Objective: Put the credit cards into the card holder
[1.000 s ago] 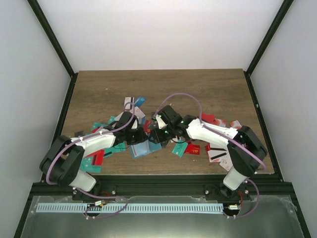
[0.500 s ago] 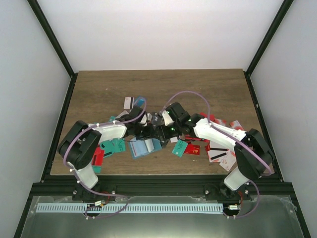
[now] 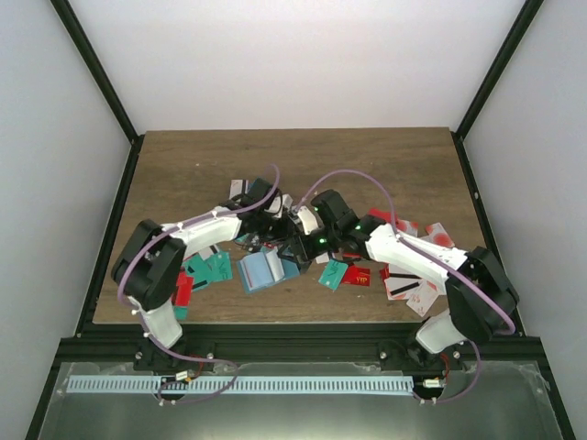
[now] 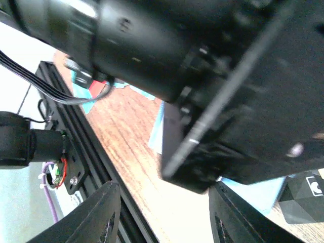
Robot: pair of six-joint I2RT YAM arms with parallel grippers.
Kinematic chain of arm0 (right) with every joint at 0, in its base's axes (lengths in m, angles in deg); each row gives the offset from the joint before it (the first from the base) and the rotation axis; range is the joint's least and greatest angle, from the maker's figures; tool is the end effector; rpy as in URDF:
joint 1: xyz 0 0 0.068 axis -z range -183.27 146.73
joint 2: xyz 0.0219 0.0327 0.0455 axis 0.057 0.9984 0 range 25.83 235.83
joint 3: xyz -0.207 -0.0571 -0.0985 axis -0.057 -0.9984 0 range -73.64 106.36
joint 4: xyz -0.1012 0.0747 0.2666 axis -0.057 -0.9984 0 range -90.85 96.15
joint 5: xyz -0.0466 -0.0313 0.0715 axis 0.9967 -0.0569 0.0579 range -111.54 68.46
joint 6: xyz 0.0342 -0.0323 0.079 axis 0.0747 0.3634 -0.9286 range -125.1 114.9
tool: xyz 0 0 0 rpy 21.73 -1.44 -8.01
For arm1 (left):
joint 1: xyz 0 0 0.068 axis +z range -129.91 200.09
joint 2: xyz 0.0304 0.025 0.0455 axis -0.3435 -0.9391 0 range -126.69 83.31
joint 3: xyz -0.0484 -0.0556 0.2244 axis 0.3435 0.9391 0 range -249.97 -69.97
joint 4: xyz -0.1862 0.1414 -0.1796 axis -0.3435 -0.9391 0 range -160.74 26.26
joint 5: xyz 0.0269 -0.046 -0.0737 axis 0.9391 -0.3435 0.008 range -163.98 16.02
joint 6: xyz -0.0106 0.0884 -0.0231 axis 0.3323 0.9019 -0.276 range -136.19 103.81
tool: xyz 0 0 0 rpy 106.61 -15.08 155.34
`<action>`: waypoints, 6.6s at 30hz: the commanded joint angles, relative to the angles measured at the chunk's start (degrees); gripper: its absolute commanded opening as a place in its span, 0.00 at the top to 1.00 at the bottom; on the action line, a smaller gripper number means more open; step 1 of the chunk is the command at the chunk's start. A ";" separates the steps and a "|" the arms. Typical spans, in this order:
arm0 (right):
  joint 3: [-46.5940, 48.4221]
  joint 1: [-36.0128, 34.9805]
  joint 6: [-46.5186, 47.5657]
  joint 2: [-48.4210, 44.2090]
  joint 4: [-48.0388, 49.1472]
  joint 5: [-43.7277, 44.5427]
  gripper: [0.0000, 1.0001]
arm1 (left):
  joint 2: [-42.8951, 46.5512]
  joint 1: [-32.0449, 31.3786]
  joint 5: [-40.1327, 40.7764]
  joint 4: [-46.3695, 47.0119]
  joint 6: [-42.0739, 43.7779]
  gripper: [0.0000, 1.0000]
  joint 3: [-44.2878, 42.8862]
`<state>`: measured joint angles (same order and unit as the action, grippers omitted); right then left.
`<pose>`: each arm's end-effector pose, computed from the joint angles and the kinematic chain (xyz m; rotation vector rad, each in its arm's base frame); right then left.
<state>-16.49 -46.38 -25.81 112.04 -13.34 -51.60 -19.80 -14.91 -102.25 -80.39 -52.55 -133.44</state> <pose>0.2458 0.2868 0.1463 -0.7577 2.4780 1.1034 0.3107 -0.2654 0.0788 0.1774 2.7585 -1.0510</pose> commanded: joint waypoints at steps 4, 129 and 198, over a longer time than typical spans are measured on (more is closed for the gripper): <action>-3.68 -0.15 0.89 -4.78 3.94 -4.48 0.52 | 11.80 1.92 8.56 -15.05 4.39 0.72 3.55; -43.27 21.89 -14.34 -21.81 -18.12 -12.80 0.36 | -9.34 -29.09 -0.79 -4.93 4.21 0.84 4.45; -8.21 18.21 -4.42 -15.46 9.01 -51.13 0.99 | 32.39 -2.39 -23.04 -3.49 6.53 0.51 2.01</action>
<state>-27.86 -25.18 -31.03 96.48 -4.94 -98.62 12.92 -17.42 -119.87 -90.14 -43.21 -132.50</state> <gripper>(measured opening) 0.024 0.488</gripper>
